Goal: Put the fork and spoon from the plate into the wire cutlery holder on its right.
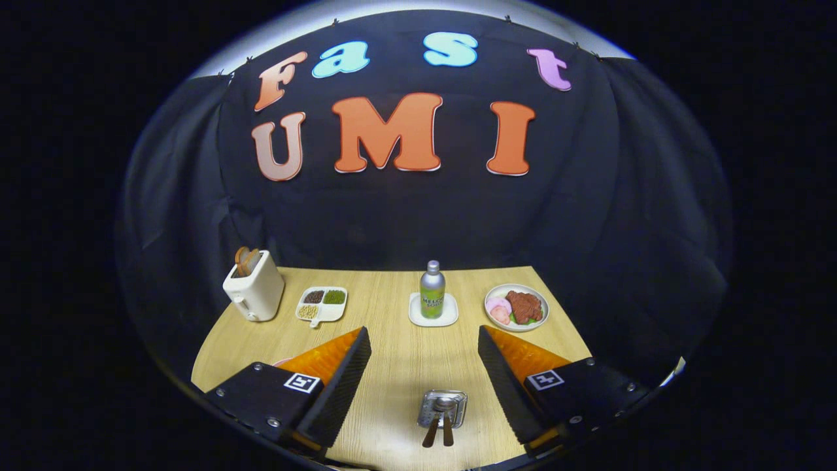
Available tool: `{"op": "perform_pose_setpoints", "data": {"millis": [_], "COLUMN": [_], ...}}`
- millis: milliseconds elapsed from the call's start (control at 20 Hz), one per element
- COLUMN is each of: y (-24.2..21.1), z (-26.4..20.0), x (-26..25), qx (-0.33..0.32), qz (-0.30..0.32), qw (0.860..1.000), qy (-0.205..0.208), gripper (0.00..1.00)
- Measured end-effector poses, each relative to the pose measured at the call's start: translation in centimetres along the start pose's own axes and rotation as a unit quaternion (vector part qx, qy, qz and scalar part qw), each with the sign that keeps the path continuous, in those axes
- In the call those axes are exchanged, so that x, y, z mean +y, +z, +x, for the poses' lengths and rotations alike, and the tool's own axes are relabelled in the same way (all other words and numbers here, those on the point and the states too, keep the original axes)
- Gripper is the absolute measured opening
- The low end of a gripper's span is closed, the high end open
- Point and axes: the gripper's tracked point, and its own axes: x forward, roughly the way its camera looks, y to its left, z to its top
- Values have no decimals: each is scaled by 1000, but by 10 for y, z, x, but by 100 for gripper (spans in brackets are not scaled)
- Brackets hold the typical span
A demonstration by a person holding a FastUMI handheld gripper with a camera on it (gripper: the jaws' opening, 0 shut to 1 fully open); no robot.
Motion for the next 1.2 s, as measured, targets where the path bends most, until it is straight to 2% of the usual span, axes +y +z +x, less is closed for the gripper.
{"op": "perform_pose_setpoints", "data": {"millis": [150,400,750,1200], "y": [6,11,9,10], "z": [-16,-24,-14,-7], "x": [-9,-8,-1,3], "qx": [-44,-79,-76,-70], "qz": [-5,-5,21,20], "qw": [999,997,997,997], "qy": [-14,1,14,22], "gripper": [99,99,99,99]}}
